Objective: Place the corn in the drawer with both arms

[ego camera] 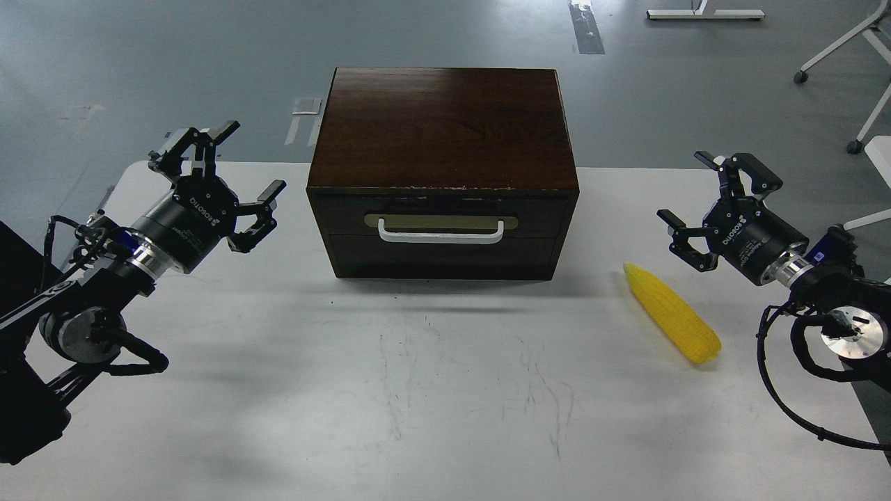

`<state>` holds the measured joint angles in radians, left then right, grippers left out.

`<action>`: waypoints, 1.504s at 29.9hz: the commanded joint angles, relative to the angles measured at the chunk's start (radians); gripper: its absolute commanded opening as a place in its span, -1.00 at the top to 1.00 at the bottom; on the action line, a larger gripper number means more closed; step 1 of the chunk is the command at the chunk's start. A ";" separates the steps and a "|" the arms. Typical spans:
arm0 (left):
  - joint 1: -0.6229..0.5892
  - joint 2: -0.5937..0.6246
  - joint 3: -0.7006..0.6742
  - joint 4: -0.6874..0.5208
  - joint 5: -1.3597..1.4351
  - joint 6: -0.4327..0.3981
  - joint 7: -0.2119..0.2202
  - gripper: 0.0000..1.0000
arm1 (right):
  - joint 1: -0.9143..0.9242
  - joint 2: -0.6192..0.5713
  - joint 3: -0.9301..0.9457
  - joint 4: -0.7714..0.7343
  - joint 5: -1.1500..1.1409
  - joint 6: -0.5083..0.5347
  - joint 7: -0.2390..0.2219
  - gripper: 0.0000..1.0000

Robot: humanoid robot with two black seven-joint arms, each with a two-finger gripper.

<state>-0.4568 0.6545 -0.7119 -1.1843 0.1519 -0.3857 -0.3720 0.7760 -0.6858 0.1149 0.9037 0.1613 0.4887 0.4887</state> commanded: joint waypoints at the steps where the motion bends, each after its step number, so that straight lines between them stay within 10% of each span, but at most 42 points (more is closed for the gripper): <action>1: 0.001 0.005 0.000 0.000 0.000 0.001 -0.002 -0.96 | -0.001 0.002 0.000 0.001 0.000 0.000 0.000 -0.99; 12: 0.009 0.011 -0.023 0.008 -0.008 0.014 -0.005 -0.96 | -0.001 0.002 0.000 0.001 -0.002 0.000 0.000 -0.99; 19: -0.025 0.066 -0.034 0.028 0.040 -0.102 -0.091 -0.96 | -0.003 0.000 0.000 0.001 -0.006 0.000 0.000 -0.99; 34: -0.652 0.030 -0.006 -0.008 1.038 -0.103 -0.108 -0.96 | 0.005 -0.009 0.002 0.001 -0.008 0.000 0.000 -0.99; 45: -0.997 -0.059 0.431 -0.181 1.655 -0.103 -0.117 -0.96 | 0.005 -0.009 0.003 0.000 -0.008 0.000 0.000 -0.99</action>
<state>-1.3746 0.6045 -0.4177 -1.3344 1.7208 -0.4887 -0.4890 0.7811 -0.6951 0.1171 0.9033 0.1533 0.4887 0.4887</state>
